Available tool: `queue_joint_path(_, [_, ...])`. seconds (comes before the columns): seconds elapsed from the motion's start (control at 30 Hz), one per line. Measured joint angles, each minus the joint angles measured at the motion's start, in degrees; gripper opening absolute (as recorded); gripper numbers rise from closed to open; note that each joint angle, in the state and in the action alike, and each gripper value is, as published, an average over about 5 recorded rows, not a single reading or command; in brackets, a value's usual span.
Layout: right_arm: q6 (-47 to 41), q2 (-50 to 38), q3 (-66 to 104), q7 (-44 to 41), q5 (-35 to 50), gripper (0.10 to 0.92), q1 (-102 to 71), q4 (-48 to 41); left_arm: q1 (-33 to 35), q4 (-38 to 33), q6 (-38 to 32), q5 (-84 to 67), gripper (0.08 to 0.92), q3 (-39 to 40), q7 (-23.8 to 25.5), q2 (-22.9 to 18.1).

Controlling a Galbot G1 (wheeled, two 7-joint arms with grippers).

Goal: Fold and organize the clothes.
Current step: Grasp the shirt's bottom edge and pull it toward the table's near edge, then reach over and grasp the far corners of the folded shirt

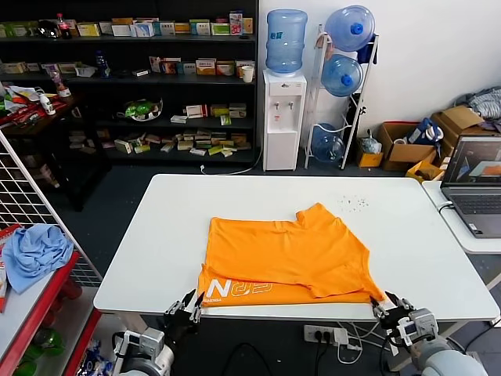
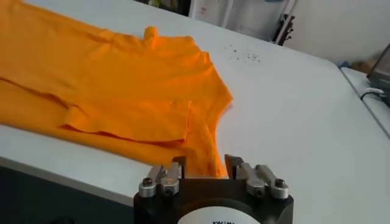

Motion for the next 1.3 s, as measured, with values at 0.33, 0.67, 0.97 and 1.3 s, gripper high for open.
queue_joint_path(0.33, [2.9,-2.1,0.1,-0.4,5.0,0.819,4.5,0.5,-4.1,-0.5,0.1,0.0,0.718,-0.3,0.8,0.2])
queue_joint_path(0.67, [3.9,-1.8,-6.1,-3.7,9.6,0.823,20.0,-10.8,-17.2,7.8,0.7,-2.6,0.822,2.5,0.7,-2.5])
queue_joint_path(0.97, [2.3,0.6,-14.0,-6.7,11.7,0.823,37.1,-26.1,-31.3,21.1,2.8,-6.1,0.823,7.3,0.4,-6.7])
queue_joint_path(1.3, [2.7,5.8,-19.4,-10.0,10.5,0.823,51.0,-42.8,-43.2,35.9,4.1,-7.8,0.823,10.4,1.3,-12.0])
